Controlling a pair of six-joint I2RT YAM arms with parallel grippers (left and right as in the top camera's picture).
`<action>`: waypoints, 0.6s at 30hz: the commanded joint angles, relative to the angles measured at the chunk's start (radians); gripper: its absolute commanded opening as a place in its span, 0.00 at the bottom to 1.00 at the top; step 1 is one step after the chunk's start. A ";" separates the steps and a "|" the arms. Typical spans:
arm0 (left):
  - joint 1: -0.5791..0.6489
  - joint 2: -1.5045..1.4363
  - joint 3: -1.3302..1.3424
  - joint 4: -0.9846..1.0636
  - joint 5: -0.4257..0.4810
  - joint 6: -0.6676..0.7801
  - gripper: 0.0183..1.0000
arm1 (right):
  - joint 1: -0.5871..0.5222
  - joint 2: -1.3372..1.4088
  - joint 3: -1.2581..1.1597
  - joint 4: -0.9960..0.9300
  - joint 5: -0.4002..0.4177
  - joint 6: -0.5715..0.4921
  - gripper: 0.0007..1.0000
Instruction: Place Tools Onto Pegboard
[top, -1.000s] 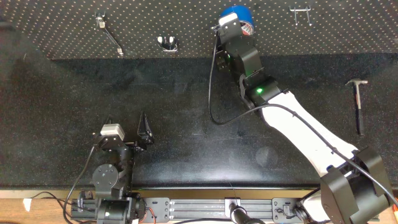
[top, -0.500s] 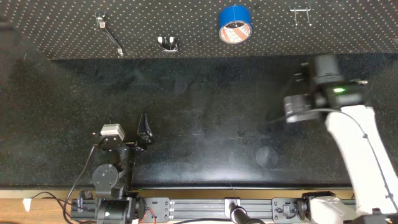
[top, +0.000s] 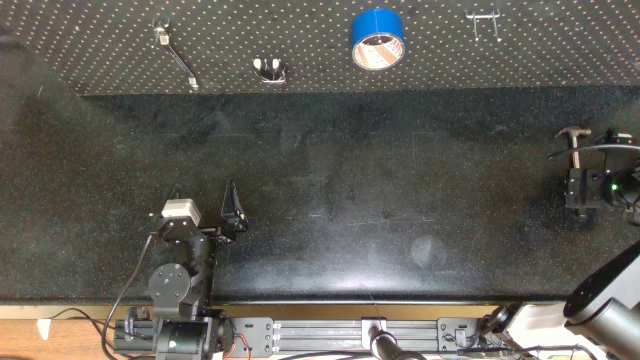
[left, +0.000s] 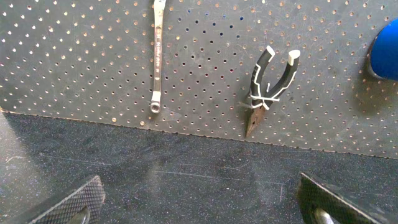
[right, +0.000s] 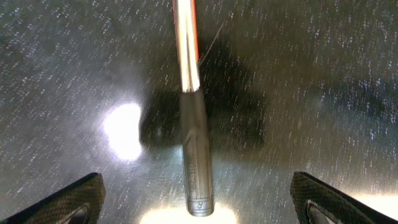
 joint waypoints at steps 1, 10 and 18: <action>-0.004 -0.006 -0.002 -0.008 0.003 0.013 1.00 | -0.001 0.061 -0.007 0.034 -0.024 -0.064 0.98; -0.004 -0.005 -0.002 -0.008 0.003 0.013 1.00 | 0.050 0.137 -0.007 0.056 -0.013 -0.089 0.98; -0.004 -0.006 -0.002 -0.008 0.003 0.013 1.00 | 0.051 -0.058 -0.007 0.066 -0.151 -0.014 0.07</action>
